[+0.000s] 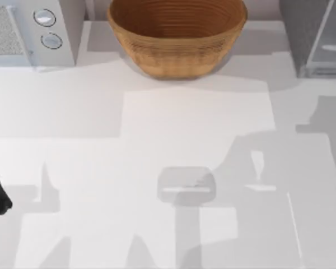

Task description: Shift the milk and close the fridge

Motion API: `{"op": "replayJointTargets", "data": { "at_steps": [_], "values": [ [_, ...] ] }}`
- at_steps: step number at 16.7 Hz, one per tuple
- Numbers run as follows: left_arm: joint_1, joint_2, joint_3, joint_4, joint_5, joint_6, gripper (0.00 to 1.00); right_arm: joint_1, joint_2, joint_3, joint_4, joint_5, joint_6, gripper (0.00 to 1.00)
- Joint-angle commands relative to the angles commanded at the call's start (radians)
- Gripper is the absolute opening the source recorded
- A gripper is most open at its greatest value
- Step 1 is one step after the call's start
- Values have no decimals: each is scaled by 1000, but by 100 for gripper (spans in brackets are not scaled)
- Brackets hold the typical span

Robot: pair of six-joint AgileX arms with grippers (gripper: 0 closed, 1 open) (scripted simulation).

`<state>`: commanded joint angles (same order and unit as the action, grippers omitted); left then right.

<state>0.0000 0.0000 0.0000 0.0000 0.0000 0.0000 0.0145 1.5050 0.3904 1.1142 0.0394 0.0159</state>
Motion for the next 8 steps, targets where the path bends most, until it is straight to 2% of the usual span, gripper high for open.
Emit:
{"op": "replayJointTargets", "data": {
  "at_steps": [5, 8],
  "values": [
    [0, 0, 0, 0, 0, 0, 100, 3, 5, -1, 2, 2, 2, 0],
    [0, 0, 0, 0, 0, 0, 100, -12, 73, 67, -11, -23, 0, 0]
  ]
}}
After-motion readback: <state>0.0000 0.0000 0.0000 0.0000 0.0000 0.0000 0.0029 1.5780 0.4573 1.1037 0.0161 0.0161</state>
